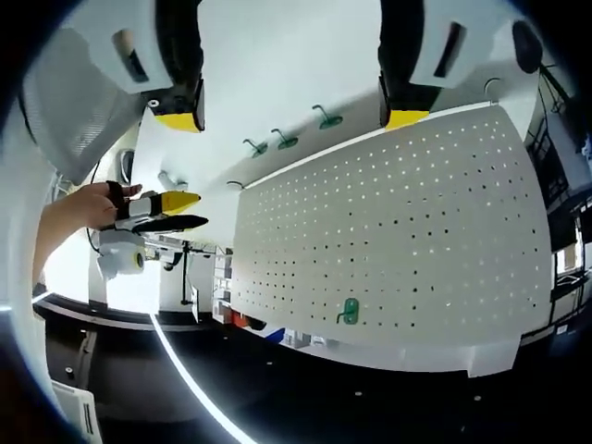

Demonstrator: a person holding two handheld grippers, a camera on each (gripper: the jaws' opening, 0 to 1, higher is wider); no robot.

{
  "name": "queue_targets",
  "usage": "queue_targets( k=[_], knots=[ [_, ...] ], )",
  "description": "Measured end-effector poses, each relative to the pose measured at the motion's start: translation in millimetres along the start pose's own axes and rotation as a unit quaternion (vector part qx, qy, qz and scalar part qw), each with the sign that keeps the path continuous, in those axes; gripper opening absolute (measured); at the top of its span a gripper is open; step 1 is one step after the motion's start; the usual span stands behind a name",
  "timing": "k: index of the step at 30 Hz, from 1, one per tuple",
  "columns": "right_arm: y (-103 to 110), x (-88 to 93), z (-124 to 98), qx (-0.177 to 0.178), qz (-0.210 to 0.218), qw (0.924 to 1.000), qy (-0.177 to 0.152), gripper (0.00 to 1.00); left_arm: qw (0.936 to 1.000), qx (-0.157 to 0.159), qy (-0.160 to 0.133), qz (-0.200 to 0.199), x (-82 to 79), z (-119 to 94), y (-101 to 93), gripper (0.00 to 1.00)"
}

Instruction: Insert the hook assembly into the mounting plate slot until the hook locks in place.

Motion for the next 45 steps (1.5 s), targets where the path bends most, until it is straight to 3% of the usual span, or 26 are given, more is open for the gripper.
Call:
queue_targets(
  k=[18,45],
  knots=[
    [-1.9,26.0,-14.4,0.001,0.021,0.9991,0.036,0.75,0.9999,-0.002,0.015,-0.007,13.9,-4.3,1.4,0.79],
    [4.1,42.7,-16.1,-0.009,0.038,0.9969,0.069,0.75,0.9996,0.0,0.027,-0.004,17.7,-1.6,3.9,0.79]
  ],
)
Point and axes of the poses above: the point that each gripper's makers call its tool centre point, and the gripper's own axes: z roughly forward along the fingers, y roughly to its left, x roughly out of its underside, the point moved 1 cm from there along -z, roughly backward along the fingers
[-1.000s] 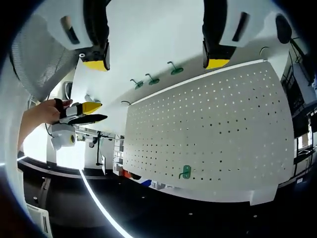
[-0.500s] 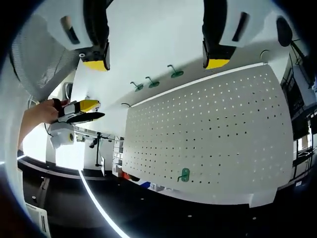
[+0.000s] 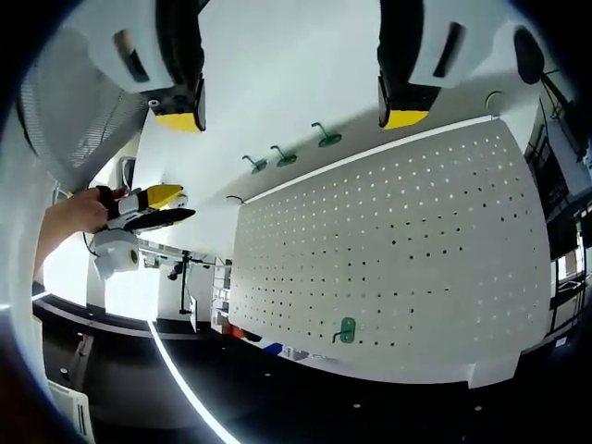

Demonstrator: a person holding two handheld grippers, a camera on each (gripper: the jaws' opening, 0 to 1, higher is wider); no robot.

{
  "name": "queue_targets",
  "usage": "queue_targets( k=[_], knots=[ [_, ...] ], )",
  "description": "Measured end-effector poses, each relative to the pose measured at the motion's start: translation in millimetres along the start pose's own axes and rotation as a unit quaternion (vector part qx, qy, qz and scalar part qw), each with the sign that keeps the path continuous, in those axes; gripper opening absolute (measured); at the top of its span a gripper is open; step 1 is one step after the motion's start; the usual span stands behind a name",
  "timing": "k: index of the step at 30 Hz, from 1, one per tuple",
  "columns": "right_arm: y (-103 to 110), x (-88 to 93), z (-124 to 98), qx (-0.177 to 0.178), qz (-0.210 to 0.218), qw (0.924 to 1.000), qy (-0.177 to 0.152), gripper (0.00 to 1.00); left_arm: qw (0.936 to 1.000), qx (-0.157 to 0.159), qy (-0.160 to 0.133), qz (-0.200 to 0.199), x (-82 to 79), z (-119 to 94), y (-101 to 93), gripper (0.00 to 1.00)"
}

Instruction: Insert the hook assembly into the mounting plate slot until the hook locks in place.

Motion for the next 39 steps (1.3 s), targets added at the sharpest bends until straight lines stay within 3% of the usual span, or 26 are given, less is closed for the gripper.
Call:
queue_targets(
  k=[15,25,33,39],
  knots=[
    [3.8,5.0,1.0,-0.008,0.003,0.9999,0.007,0.74,0.998,0.035,0.038,0.036,1.8,23.7,8.5,0.8],
    [0.6,5.6,-0.4,-0.004,0.008,0.9999,0.007,0.73,0.9918,0.069,0.07,0.082,3.3,40.0,11.5,0.8],
    [-2.0,4.3,-1.4,0.001,0.011,0.9999,0.004,0.72,0.9823,0.098,0.099,0.125,9.5,54.3,12.5,0.8],
    [-5.9,3.6,-2.7,0.005,0.021,0.9998,0.0,0.71,0.9666,0.131,0.129,0.179,17.1,65.1,9.9,0.79]
  ],
)
Point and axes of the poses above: the point that each gripper's makers call its tool centre point, and the gripper's own axes: z roughly forward along the fingers, y roughly to its left, x roughly out of its underside, the point moved 1 cm from there along -z, roughly backward along the fingers
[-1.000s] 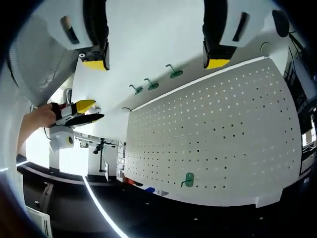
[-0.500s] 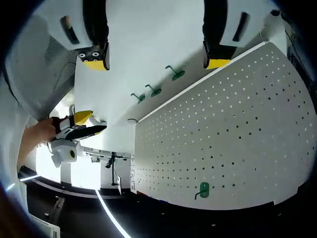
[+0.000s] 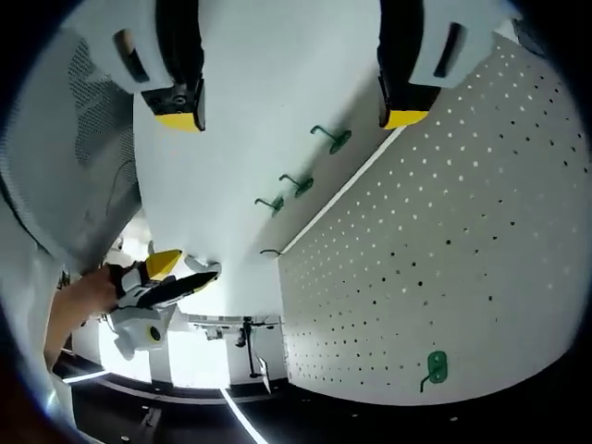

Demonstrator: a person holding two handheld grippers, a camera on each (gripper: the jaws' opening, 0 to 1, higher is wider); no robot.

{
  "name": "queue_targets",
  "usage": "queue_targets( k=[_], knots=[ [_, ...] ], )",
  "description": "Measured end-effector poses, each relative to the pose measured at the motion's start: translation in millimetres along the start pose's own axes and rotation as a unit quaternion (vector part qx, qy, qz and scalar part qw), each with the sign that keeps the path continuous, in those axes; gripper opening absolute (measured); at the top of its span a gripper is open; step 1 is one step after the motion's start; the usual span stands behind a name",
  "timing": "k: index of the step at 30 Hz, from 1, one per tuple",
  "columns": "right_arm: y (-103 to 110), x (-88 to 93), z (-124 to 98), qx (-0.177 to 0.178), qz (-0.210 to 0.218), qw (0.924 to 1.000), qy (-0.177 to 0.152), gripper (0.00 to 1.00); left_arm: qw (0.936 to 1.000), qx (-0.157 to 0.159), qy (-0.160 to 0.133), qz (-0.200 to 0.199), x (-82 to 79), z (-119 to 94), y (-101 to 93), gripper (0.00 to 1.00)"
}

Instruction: Insert the hook assembly into the mounting plate slot until the hook locks in place.

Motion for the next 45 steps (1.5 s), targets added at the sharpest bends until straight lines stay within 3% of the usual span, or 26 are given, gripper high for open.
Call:
queue_targets(
  k=[6,21,45],
  knots=[
    [-1.5,-0.3,-0.2,0.002,0.001,1.0,-0.002,0.7,0.9999,0.016,0.005,0.002,-2.2,8.4,5.3,0.79],
    [0.2,3.1,1.5,-0.002,0.001,1.0,0.007,0.71,0.9958,0.048,0.048,0.062,5.8,23.7,24.6,0.79],
    [-4.6,1.4,-0.1,0.004,0.011,0.9999,0.002,0.7,0.9785,0.114,0.103,0.137,15.9,58.9,39.9,0.76]
  ],
)
Point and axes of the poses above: the point that each gripper's makers call its tool centre point, and the gripper's own axes: z roughly forward along the fingers, y roughly to its left, x roughly out of its underside, the point moved 1 cm from there along -z, roughly backward along the fingers
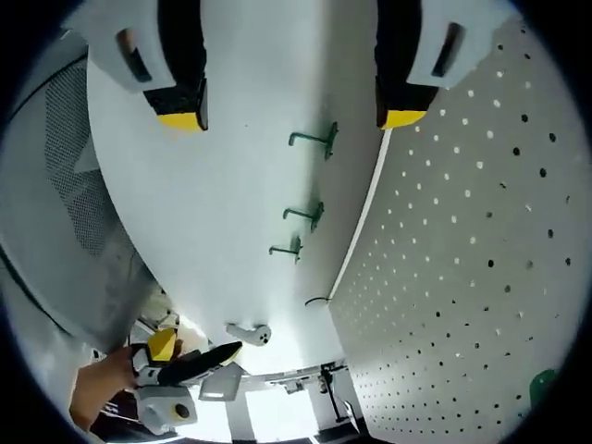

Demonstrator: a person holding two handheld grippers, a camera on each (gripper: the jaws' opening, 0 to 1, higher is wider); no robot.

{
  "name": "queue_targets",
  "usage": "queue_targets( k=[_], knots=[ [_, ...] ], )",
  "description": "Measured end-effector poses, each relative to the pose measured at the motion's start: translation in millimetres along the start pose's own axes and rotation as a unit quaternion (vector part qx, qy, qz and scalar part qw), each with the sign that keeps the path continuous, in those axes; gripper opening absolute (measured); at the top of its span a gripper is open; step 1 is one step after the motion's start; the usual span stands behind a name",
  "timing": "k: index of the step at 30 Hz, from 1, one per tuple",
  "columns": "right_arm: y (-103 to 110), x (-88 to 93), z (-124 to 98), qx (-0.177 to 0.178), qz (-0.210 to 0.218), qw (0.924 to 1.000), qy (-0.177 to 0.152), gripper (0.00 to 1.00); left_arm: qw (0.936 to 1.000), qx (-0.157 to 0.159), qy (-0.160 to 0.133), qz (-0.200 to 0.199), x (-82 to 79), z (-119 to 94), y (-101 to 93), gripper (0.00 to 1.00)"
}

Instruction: Insert the hook assembly into the mounting plate slot until the hook locks in place.

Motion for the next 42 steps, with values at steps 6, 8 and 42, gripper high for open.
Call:
queue_targets(
  k=[6,8,42],
  knots=[
    [-1.6,1.1,-0.5,0.003,0.006,1.0,0.002,0.7,0.9998,0.009,0.013,0.007,2.3,8.8,3.9,0.75],
    [-1.5,0.9,-0.5,0.004,0.005,1.0,0.002,0.7,0.9999,0.013,0.011,0.004,0.7,11.6,3.2,0.75],
    [10.5,2.0,1.7,-0.015,-0.014,0.9997,0.01,0.7,0.9903,0.095,0.086,0.055,24.2,59.2,7.6,0.74]
  ],
)
Point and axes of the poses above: the point that each gripper's makers call its tool centre point, and the gripper's own axes: z roughly forward along the fingers, y roughly to its left, x roughly out of its underside, the point moved 1 cm from there along -z, roughly backward along the fingers
